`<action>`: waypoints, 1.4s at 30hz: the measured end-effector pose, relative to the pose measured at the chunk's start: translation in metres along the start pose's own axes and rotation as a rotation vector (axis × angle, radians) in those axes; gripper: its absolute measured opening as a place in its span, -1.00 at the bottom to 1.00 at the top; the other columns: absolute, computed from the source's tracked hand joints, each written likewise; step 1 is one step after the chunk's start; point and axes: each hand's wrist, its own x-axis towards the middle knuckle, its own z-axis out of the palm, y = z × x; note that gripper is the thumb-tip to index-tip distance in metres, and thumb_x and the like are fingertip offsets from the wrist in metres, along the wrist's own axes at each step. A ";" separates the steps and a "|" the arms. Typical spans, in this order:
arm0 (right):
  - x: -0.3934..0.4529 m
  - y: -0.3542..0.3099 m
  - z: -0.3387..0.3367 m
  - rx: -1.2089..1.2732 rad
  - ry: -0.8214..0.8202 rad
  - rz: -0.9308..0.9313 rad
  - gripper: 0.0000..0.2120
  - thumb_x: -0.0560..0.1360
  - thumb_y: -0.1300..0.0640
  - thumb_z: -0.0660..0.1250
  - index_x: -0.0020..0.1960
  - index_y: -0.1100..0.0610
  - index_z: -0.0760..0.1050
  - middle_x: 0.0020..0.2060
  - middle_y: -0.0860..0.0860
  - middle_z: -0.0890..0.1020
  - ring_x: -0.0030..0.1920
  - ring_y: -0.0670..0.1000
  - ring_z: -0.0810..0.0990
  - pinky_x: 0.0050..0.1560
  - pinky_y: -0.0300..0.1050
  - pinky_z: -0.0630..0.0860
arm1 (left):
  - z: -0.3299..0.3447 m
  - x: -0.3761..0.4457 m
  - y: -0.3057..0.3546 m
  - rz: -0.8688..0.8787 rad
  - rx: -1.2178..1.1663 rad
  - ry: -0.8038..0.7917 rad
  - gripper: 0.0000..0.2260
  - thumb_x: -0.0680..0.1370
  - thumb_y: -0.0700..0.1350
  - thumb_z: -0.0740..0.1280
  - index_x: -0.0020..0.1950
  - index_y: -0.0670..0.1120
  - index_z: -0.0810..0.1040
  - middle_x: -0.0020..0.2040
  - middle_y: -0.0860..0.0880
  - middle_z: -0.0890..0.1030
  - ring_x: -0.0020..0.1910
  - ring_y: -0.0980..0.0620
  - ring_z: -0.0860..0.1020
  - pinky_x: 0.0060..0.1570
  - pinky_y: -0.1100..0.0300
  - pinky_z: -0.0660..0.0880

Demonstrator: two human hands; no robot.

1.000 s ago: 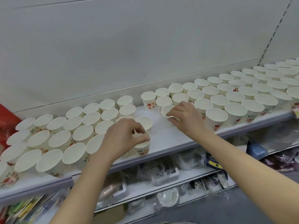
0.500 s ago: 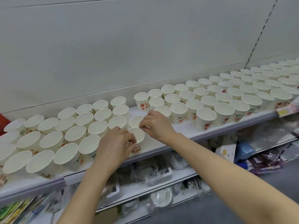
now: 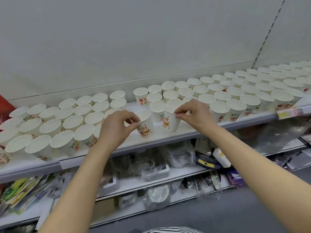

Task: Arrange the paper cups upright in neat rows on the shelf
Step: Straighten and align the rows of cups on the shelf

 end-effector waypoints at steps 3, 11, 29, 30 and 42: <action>-0.010 0.019 -0.005 -0.111 -0.031 -0.062 -0.93 0.40 0.12 0.48 -0.12 -0.01 0.68 -0.21 -0.08 0.68 -0.09 0.01 0.50 -0.11 0.01 0.46 | 0.012 0.001 0.010 -0.037 -0.001 -0.019 -0.94 0.45 -0.03 0.50 -0.18 0.09 0.64 -0.20 0.18 0.63 -0.16 0.18 0.56 -0.09 0.01 0.53; -0.008 0.051 -0.020 -0.422 -0.039 -0.448 -0.93 0.39 0.22 0.40 -0.25 0.10 0.63 -0.34 -0.01 0.64 -0.27 0.13 0.55 -0.33 -0.08 0.44 | 0.037 0.016 0.026 -0.053 0.091 -0.053 -0.96 0.49 -0.02 0.46 -0.14 0.09 0.62 -0.12 0.16 0.64 -0.14 0.17 0.56 -0.07 0.04 0.55; -0.008 0.058 -0.002 -0.350 -0.034 -0.434 -0.80 0.31 0.18 0.52 -0.07 0.13 0.64 -0.20 0.02 0.65 -0.15 0.15 0.53 -0.20 -0.02 0.43 | 0.062 0.024 0.029 0.003 0.248 -0.136 -0.76 0.48 0.00 0.47 0.14 0.10 0.63 0.14 0.13 0.58 -0.18 0.16 0.54 -0.16 0.20 0.45; -0.006 0.057 0.000 -0.355 -0.037 -0.422 -0.83 0.31 0.16 0.53 -0.11 0.13 0.64 -0.23 0.02 0.65 -0.16 0.16 0.53 -0.20 -0.04 0.40 | 0.061 0.025 0.028 -0.007 0.285 -0.135 -0.78 0.49 0.00 0.47 0.12 0.10 0.63 0.14 0.13 0.57 -0.17 0.16 0.53 -0.18 0.22 0.42; -0.001 0.056 -0.005 -0.370 -0.173 -0.246 -0.94 0.46 0.09 0.39 -0.10 0.03 0.63 -0.16 -0.04 0.66 -0.06 0.06 0.48 -0.11 -0.03 0.40 | 0.079 0.033 0.041 0.004 0.333 -0.110 -0.86 0.52 0.06 0.41 0.04 0.09 0.67 -0.02 0.11 0.63 -0.11 0.13 0.51 -0.21 0.21 0.38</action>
